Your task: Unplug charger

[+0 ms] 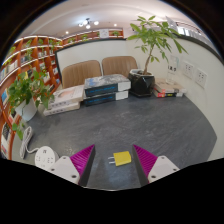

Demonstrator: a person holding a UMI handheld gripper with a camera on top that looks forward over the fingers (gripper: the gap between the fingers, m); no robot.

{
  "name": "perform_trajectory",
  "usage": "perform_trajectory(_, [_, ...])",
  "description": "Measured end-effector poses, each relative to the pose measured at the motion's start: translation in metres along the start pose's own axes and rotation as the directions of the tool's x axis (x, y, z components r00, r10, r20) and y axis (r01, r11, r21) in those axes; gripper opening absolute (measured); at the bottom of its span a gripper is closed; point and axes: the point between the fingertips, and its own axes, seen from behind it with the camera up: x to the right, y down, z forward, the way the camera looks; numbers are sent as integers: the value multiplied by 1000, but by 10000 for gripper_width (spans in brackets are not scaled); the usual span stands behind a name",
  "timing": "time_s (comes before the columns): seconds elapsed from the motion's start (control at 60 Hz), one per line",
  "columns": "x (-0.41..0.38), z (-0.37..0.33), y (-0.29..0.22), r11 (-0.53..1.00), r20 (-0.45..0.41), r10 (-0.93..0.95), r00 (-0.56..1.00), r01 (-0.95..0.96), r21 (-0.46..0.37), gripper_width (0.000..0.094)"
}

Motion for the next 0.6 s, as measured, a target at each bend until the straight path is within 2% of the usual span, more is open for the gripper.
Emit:
perform_trajectory(0.117, [-3,-39,-38,996,18,18,1000,-19,82,758])
perform_trajectory(0.267, [-12,-111,-87,984,77,15,997,-28,175,855])
perform_trajectory(0.35, [-14,-151,-101,972,104,5,995,-29,232,856])
perform_trajectory(0.6, [-7,-226,-73,973,146,-80,986,46,225,853])
